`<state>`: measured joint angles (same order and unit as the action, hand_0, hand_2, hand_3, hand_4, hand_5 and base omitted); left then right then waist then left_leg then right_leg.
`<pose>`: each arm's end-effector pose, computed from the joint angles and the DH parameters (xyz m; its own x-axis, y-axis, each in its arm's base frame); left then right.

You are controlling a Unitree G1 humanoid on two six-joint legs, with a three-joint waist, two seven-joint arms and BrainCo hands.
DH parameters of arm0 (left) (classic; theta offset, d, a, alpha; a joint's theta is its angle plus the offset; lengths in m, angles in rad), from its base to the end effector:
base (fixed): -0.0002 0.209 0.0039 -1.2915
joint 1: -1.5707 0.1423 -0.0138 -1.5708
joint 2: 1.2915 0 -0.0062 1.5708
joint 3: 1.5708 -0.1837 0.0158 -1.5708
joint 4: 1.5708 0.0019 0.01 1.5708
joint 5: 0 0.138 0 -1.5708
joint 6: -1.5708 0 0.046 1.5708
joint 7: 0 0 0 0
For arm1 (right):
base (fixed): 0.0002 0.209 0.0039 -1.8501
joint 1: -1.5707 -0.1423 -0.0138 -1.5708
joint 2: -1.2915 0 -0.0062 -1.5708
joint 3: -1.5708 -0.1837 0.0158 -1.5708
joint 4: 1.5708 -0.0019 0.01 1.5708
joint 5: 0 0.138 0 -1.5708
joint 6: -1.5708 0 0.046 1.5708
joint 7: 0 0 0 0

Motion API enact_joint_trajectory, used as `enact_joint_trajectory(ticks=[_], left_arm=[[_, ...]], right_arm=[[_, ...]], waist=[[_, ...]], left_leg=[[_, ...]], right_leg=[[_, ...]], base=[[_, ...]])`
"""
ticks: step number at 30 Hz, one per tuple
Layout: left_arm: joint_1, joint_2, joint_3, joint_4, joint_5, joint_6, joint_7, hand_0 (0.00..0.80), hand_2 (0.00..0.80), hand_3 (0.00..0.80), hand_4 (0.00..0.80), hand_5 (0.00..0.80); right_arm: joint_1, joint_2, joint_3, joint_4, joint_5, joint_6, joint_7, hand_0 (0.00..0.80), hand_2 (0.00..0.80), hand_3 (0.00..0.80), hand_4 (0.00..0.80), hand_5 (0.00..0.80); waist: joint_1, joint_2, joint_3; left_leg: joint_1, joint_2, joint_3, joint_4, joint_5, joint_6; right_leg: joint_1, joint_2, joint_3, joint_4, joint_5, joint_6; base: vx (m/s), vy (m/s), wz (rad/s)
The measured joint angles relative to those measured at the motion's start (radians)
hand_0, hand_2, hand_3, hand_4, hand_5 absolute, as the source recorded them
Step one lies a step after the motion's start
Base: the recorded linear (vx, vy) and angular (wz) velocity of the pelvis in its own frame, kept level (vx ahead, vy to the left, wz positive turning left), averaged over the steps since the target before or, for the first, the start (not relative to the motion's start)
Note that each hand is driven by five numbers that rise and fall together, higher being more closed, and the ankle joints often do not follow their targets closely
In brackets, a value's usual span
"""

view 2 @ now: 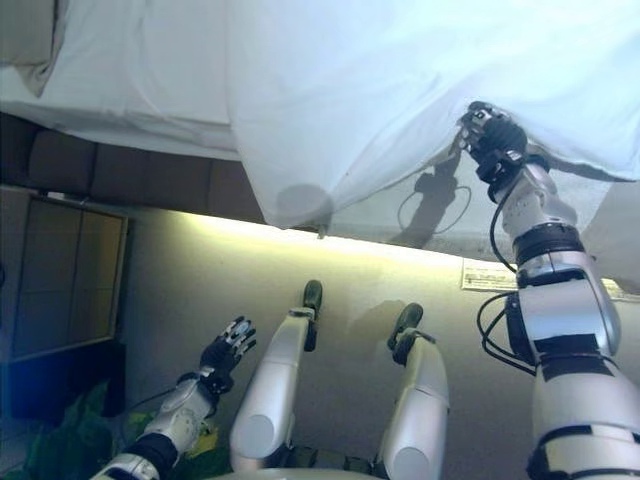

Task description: Make the bed neatly

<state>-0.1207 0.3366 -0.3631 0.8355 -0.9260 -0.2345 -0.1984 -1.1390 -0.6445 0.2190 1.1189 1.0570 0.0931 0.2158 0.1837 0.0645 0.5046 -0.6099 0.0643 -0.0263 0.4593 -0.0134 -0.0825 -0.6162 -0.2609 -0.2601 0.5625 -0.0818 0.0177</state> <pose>0.1741 0.2113 -0.0618 0.8816 -0.0918 -0.4631 -0.1072 0.9164 -0.3857 0.3563 -0.2654 0.2110 0.9958 0.0153 0.0899 -0.0510 0.9109 0.4094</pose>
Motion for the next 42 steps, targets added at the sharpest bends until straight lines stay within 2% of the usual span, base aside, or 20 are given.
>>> enact_joint_trajectory(ticks=[7, 15, 22, 23, 24, 28, 33, 36, 38, 42], left_arm=[[-0.006, 0.003, 0.024, -0.004, -0.002, 0.006, -0.013, 0.0, 0.0, 0.0, 0.0, 0.0], [-0.121, 0.063, 0.027, -0.17, -0.004, 0.013, 0.07, 0.0, 0.0, 0.0, 0.0, 0.0], [-0.164, 0.059, 0.01, -0.155, -0.001, 0.029, 0.111, 0.0, 0.0, 0.0, 0.0, 0.0], [-0.163, 0.059, 0.01, -0.14, 0.0, 0.033, 0.119, 0.0, 0.0, 0.0, 0.0, 0.0], [-0.156, 0.059, 0.01, -0.124, 0.001, 0.036, 0.128, 0.0, 0.0, 0.0, 0.0, 0.0], [-0.138, 0.057, 0.01, -0.061, 0.009, 0.047, 0.154, 0.0, 0.0, 0.0, 0.0, 0.0], [-0.126, 0.055, 0.019, 0.017, 0.008, 0.043, 0.163, 0.0, 0.0, 0.0, 0.0, 0.0], [-0.119, 0.054, 0.044, 0.058, -0.009, 0.043, 0.163, 0.0, 0.0, 0.0, 0.0, 0.0], [-0.116, 0.044, 0.068, 0.066, -0.033, 0.043, 0.157, 0.0, 0.0, 0.0, 0.0, 0.0], [-0.106, -0.022, 0.084, 0.122, -0.048, 0.041, 0.129, 0.0, 0.0, 0.0, 0.0, 0.0]], right_arm=[[0.002, 0.012, -0.002, -0.032, 0.055, 0.004, 0.023, 0.8, 0.8, 0.8, 0.8, 0.8], [0.003, 0.088, -0.005, -0.06, 0.076, 0.002, 0.017, 0.8, 0.8, 0.8, 0.8, 0.8], [0.014, 0.096, -0.005, -0.059, 0.082, 0.002, -0.021, 0.8, 0.8, 0.8, 0.8, 0.8], [0.017, 0.101, -0.005, -0.057, 0.082, 0.008, -0.035, 0.229, 0.229, 0.229, 0.229, 0.229], [0.027, 0.11, -0.005, -0.056, 0.082, 0.02, -0.053, 0.0, 0.0, 0.0, 0.0, 0.0], [0.115, 0.145, -0.002, -0.038, 0.094, 0.071, -0.102, 0.0, 0.0, 0.0, 0.0, 0.0], [0.209, 0.185, -0.003, 0.009, 0.095, 0.09, -0.147, 0.0, 0.0, 0.0, 0.0, 0.0], [0.221, 0.203, -0.011, 0.037, 0.097, 0.105, -0.181, 0.0, 0.0, 0.0, 0.0, 0.0], [0.224, 0.201, -0.012, 0.046, 0.098, 0.112, -0.204, 0.0, 0.0, 0.0, 0.0, 0.0], [0.261, 0.169, -0.012, 0.048, 0.108, 0.129, -0.243, 0.0, 0.0, 0.0, 0.0, 0.0]], waist=[[0.024, -0.004, -0.003], [0.024, -0.051, -0.08], [0.024, -0.066, -0.102], [0.024, -0.066, -0.102], [0.024, -0.066, -0.102], [0.023, -0.075, -0.106], [0.011, -0.078, -0.105], [-0.009, -0.073, -0.081], [-0.024, -0.06, -0.061], [-0.034, -0.006, -0.025]], left_leg=[[0.151, 0.003, 0.015, -0.087, 0.007, 0.006], [0.217, 0.012, 0.021, -0.151, 0.013, 0.005], [0.257, 0.014, 0.022, -0.177, 0.019, 0.006], [0.257, 0.015, 0.022, -0.175, 0.019, 0.006], [0.256, 0.016, 0.022, -0.173, 0.018, 0.004], [0.24, 0.026, 0.022, -0.168, 0.01, 0.001], [0.192, 0.03, 0.028, -0.158, 0.019, 0.002], [0.189, 0.031, 0.048, -0.156, 0.015, 0.007], [0.189, 0.028, 0.061, -0.143, 0.016, 0.005], [0.189, 0.019, 0.041, -0.042, -0.042, 0.003]], right_leg=[[0.157, 0.013, -0.012, -0.111, 0.024, 0.026], [0.237, 0.038, -0.024, -0.208, 0.055, 0.034], [0.299, 0.05, -0.036, -0.271, 0.079, 0.041], [0.299, 0.051, -0.036, -0.271, 0.079, 0.041], [0.299, 0.053, -0.036, -0.27, 0.079, 0.041], [0.288, 0.061, -0.037, -0.284, 0.078, 0.033], [0.236, 0.064, -0.031, -0.279, 0.088, 0.029], [0.215, 0.06, -0.012, -0.262, 0.086, 0.028], [0.202, 0.054, 0.001, -0.233, 0.08, 0.025], [0.195, 0.027, 0.027, -0.133, 0.022, 0.028]], base=[[0.058, -0.015, -0.03], [0.051, -0.036, -0.02], [0.024, -0.05, 0.01], [-0.017, -0.079, -0.01], [-0.038, -0.079, -0.02], [-0.055, -0.065, -0.03], [-0.014, -0.048, -0.05], [0.058, 0.036, -0.15], [0.128, 0.142, -0.13], [0.142, 0.235, -0.06]])
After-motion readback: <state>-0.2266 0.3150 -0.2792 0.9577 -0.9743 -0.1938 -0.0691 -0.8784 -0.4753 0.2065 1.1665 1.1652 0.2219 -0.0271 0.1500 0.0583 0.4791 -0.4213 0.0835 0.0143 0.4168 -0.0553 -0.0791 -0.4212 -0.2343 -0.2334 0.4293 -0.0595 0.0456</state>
